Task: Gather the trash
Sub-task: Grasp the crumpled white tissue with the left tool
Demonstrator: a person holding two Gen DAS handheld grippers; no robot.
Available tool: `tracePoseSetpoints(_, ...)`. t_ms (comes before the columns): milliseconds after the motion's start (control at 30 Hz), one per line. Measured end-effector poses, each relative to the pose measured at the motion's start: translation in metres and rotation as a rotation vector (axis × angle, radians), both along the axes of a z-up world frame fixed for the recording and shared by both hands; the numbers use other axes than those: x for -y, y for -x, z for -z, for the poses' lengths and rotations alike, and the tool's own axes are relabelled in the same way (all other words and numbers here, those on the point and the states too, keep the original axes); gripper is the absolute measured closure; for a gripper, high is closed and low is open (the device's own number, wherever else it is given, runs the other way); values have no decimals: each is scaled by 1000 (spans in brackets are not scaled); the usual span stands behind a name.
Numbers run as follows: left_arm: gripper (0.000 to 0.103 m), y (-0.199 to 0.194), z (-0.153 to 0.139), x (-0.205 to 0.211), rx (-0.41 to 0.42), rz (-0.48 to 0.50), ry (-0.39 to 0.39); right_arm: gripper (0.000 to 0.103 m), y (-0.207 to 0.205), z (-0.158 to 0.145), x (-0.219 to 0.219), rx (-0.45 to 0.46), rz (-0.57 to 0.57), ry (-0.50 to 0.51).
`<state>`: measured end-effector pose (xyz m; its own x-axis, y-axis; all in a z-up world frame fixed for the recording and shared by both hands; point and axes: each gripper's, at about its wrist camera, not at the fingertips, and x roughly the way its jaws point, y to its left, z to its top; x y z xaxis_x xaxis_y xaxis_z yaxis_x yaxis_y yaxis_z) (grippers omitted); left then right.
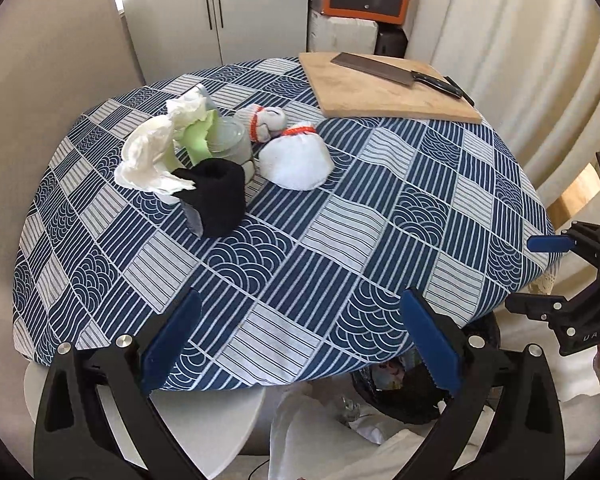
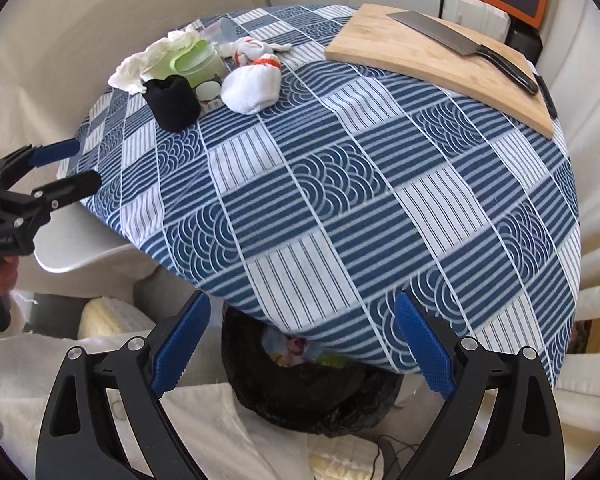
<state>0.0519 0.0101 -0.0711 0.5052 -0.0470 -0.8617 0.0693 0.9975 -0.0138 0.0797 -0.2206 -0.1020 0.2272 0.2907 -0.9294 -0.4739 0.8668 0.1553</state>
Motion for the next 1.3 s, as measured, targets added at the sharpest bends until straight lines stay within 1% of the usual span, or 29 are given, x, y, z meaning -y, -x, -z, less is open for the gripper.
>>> tracePoseSetpoints(167,6,-18,-4,-31,4,-49,-6,14,-18,-2,-25,-2,-18,8)
tracePoseSetpoints(467,6,-48,-3,-83,-1,-94,2,14,-56,-4,-73,-3,-30,32)
tracePoseSetpoints(600,6,-61,-1,-102,0,-113,23,14,-72,-2,-92,-14,-29,42)
tracePoseSetpoints(733,6,-70,-3,-118,36,-134,34,14,-87,2,-110,-17,-28,53)
tracePoseSetpoints(900,7,-86,0,-134,47,-138,84,14,-110,9,-129,-16,-1,46)
tracePoseSetpoints(967,12,-92,4,-138,39,-134,93,14,-119,13,-137,-21,8,38)
tracePoseSetpoints(1100,17,-100,15,-142,21,-125,88,14,-135,22,-155,-8,2,33)
tracePoseSetpoints(1200,31,-105,21,-144,5,-107,84,14,-146,32,-166,-1,-2,43)
tracePoseSetpoints(1267,49,-107,23,-144,-4,-86,75,14,-152,38,-172,14,4,53)
tracePoseSetpoints(1300,53,-108,24,-143,-9,-65,77,14,-154,41,-174,19,9,57)
